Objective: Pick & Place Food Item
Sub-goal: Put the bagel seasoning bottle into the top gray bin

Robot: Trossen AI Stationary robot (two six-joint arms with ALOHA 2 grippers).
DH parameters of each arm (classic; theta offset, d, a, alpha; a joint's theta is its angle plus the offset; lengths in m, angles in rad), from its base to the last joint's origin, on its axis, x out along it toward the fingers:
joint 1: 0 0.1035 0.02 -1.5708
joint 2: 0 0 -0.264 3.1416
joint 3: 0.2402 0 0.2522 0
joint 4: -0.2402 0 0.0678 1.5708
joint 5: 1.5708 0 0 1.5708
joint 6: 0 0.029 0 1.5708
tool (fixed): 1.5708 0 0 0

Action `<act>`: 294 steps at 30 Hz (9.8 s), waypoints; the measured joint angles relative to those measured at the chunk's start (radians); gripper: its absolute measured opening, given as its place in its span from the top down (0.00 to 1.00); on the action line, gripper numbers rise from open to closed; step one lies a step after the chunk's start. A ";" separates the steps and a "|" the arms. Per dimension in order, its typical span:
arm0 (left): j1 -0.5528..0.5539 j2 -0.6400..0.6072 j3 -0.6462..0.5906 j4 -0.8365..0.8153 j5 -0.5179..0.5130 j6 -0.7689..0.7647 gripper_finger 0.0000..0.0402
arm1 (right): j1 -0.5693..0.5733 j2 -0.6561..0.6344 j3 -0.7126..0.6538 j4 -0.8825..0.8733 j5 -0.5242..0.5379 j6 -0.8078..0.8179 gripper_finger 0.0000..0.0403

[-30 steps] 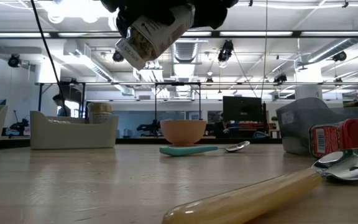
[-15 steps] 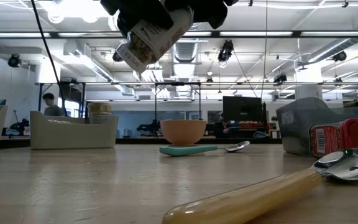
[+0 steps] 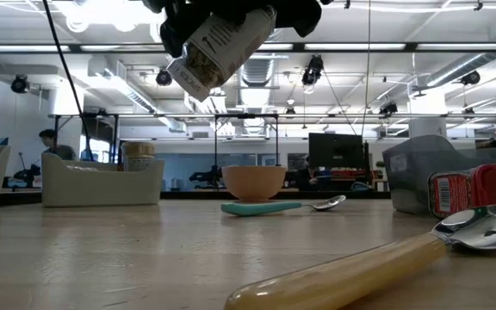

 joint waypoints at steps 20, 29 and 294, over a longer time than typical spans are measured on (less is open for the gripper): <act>0.000 -0.014 -0.008 0.222 0.029 -0.243 0.12 | 0.230 -0.159 -0.015 -0.151 0.386 0.013 0.52; 0.000 -0.021 -0.008 0.446 0.037 -0.177 0.12 | 0.357 -0.213 -0.016 -0.149 0.585 -0.023 0.52; 0.829 -0.207 -0.192 -0.761 0.163 0.175 0.51 | 0.292 -0.388 -0.494 0.010 0.443 0.475 0.17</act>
